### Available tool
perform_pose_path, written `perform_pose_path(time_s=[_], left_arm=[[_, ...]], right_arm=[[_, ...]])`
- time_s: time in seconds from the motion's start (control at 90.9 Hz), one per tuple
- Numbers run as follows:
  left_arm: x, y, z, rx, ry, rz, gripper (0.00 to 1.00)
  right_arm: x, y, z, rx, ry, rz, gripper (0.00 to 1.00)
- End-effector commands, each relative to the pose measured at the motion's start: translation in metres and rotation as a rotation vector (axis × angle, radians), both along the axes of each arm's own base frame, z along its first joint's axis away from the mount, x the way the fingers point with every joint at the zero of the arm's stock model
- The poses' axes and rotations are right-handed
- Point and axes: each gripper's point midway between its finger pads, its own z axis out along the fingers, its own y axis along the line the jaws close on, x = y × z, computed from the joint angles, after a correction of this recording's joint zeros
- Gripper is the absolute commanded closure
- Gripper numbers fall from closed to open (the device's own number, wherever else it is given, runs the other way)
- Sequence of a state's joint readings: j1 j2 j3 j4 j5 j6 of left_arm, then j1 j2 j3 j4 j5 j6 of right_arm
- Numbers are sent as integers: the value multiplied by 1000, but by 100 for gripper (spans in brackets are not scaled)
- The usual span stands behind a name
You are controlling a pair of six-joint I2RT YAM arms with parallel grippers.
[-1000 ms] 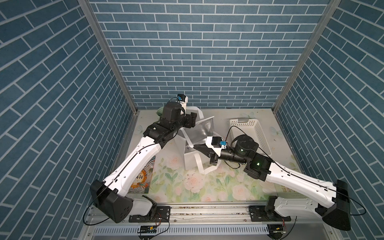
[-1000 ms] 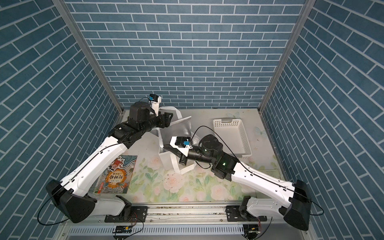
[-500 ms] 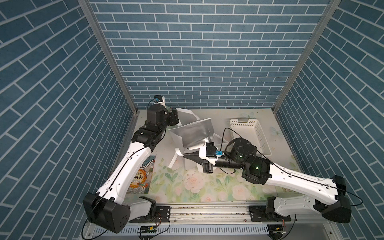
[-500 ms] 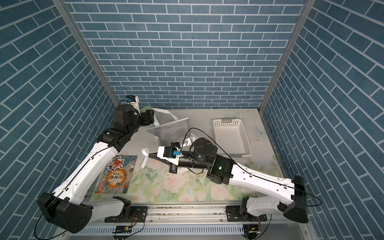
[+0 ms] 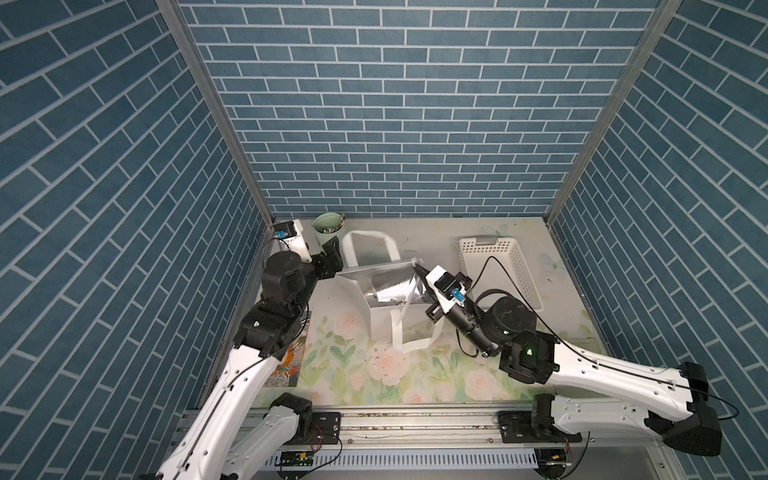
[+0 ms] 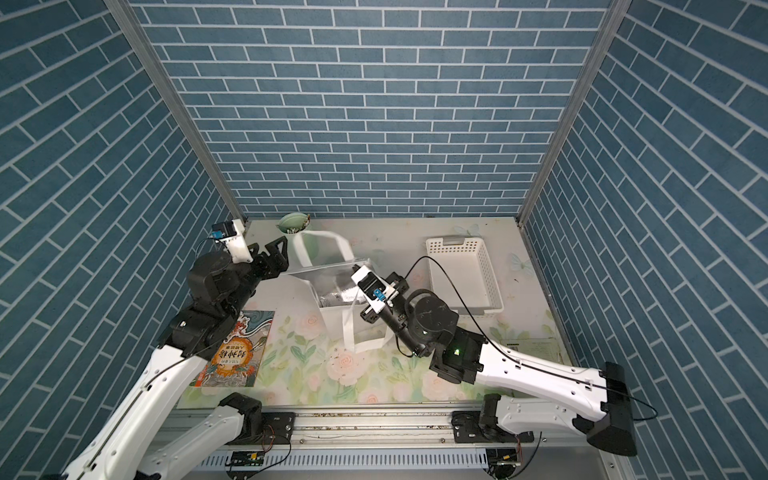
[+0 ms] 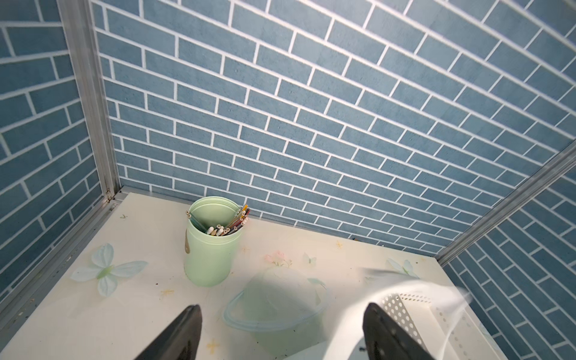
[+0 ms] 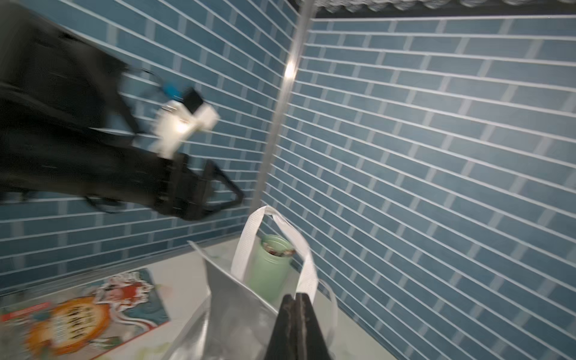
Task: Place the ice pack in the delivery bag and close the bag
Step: Place the adhesive seal in the bin.
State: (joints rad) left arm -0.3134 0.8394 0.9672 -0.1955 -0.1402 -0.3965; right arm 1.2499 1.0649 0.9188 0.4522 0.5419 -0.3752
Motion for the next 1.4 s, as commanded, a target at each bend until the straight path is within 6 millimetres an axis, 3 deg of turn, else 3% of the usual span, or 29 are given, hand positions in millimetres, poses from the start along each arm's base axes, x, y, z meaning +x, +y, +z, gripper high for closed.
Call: perform_pose_path(time_s=[0.0,0.099,0.242,0.462,0.693,0.836,1.034,1.166,1.353,1.386], left_arm=[[-9,11,13,-32,-64,44,12],[-4,4,10,-15,-47,12,10],[4,-14,4,-12,31,-76,11],[-26,-36,-17,-48,32,-244,12],[-63,-26,-24,-85,-42,-257,12],[-75,-35,-34,-108,-56,-325,12],[-88,-43,-46,-133,-74,-395,13],[-94,-44,-52,-138,-84,-407,13],[-101,-48,-63,-168,-92,-445,14],[-100,-48,-72,-171,-79,-439,14]], right_arm=[[46,-94,3,104,35,-481,100],[65,-120,-12,141,101,-519,100],[76,-157,-20,193,133,-605,100],[98,-208,-45,187,200,-732,100],[137,-203,-91,98,335,-656,100],[162,-197,-120,95,442,-567,100],[185,-207,-163,162,602,-479,100],[189,-215,-198,192,713,-480,100],[170,-211,-241,276,815,-433,100],[167,-212,-247,282,829,-439,100]])
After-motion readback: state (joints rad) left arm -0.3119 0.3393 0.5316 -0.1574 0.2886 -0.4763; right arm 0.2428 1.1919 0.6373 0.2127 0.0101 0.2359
